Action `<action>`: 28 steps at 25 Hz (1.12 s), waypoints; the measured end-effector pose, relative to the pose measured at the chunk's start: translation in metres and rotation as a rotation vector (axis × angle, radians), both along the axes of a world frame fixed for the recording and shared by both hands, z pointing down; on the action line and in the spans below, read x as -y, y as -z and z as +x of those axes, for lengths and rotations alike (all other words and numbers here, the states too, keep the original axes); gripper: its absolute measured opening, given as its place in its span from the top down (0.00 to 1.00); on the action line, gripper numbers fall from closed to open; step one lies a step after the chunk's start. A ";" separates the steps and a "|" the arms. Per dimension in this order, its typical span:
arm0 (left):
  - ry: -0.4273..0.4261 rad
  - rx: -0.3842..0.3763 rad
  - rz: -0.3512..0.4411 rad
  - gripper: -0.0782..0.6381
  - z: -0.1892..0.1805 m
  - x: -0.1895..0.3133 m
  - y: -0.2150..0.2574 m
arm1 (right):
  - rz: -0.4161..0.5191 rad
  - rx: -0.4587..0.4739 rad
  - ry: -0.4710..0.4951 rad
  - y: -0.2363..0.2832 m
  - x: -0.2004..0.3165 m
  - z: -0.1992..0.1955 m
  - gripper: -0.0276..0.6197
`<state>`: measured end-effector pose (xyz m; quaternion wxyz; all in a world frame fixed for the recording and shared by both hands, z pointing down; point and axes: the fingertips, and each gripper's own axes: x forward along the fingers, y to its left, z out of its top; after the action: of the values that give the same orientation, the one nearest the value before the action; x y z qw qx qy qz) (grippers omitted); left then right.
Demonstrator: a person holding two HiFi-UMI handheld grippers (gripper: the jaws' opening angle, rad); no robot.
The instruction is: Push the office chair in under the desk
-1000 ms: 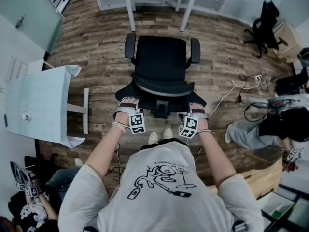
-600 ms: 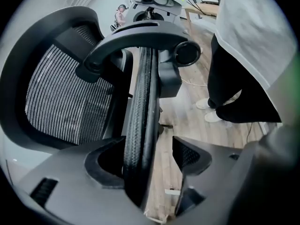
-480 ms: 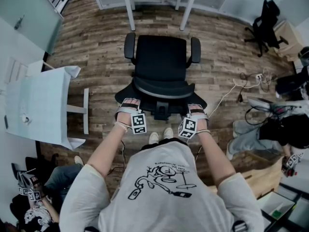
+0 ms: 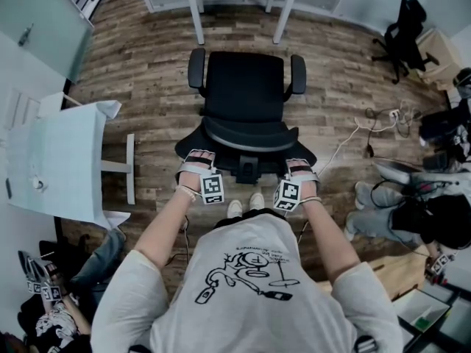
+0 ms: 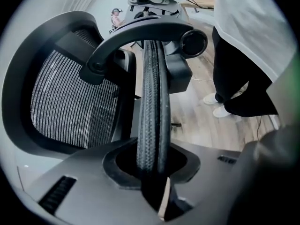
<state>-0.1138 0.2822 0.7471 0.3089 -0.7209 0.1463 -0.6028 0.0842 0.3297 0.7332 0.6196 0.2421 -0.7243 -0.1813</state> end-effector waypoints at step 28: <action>0.031 0.014 -0.009 0.78 0.022 0.050 -0.003 | -0.014 -0.001 -0.005 -0.003 0.055 0.022 0.76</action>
<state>-0.0915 0.2323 0.7504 0.2971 -0.7159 0.1526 -0.6132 0.1064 0.2746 0.7367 0.6219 0.2395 -0.7248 -0.1747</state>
